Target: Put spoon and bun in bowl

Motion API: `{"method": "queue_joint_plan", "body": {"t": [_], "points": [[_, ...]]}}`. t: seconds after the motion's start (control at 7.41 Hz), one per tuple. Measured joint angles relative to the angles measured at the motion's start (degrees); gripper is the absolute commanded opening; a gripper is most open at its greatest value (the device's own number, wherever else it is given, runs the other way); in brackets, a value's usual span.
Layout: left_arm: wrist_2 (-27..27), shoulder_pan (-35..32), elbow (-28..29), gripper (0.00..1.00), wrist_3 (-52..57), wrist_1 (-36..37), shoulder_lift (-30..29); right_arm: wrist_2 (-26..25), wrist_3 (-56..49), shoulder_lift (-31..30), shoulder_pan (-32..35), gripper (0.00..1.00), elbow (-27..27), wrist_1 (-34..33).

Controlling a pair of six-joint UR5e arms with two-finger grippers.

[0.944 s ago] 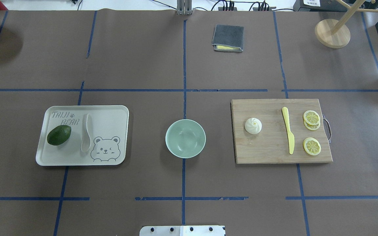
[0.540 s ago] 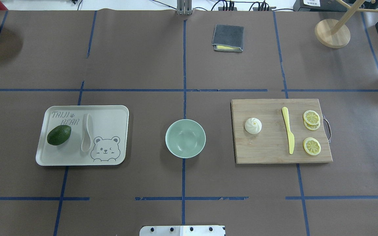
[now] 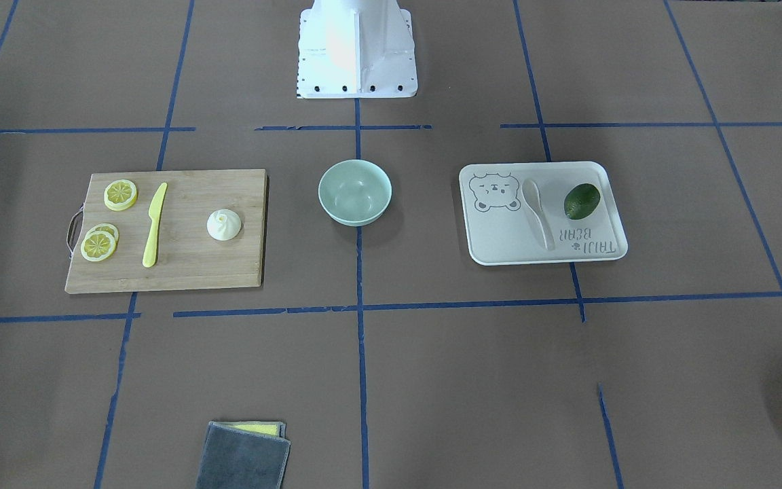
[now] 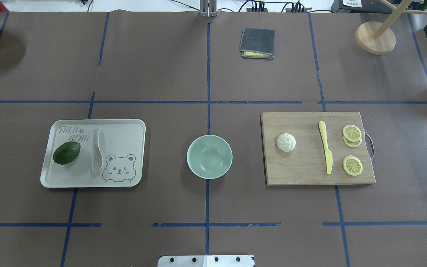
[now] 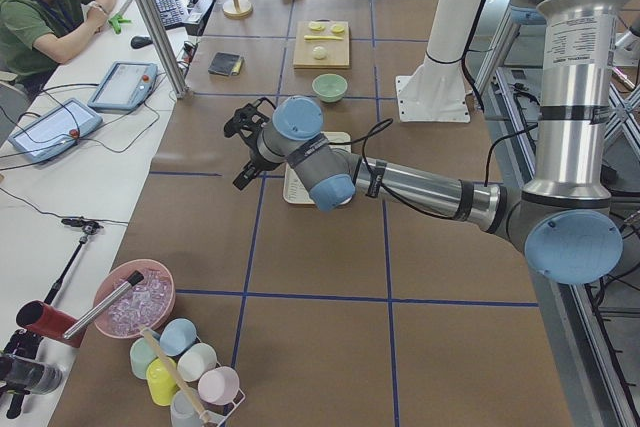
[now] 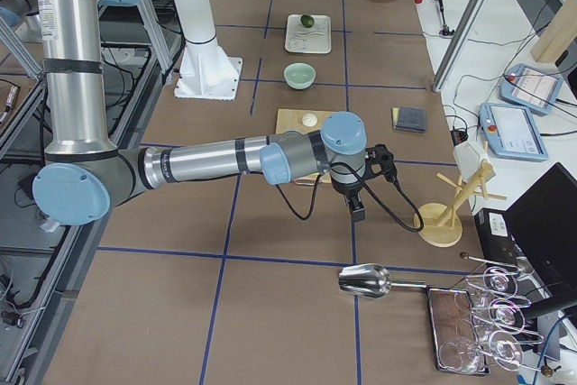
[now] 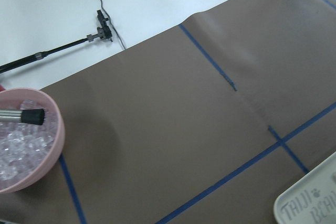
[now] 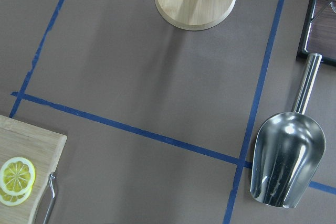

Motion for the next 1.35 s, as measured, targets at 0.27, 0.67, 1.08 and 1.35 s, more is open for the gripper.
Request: {"method": "queue_joint_plan", "body": {"t": [0.27,0.67,1.08,1.35], "points": [[7.4,13.2,-1.7,1.00,-16.9,-0.6,-1.2,0.3,0.4,-0.4,0.0,1.00,-0.2,0.4],[24.0,27.9,-1.6,0.88,-32.7,2.5,-1.9,0.4,0.7,-0.5,0.0,1.00,-0.6,0.5],[32.0,36.8,-0.2,0.73,-47.7,10.9,-7.1,0.4,0.7,-0.5,0.0,1.00,-0.8,0.4],[34.6,40.6,2.2,0.70,-52.0,15.4,-11.0,0.5,0.7,-0.5,0.0,1.00,-0.8,0.4]]}}
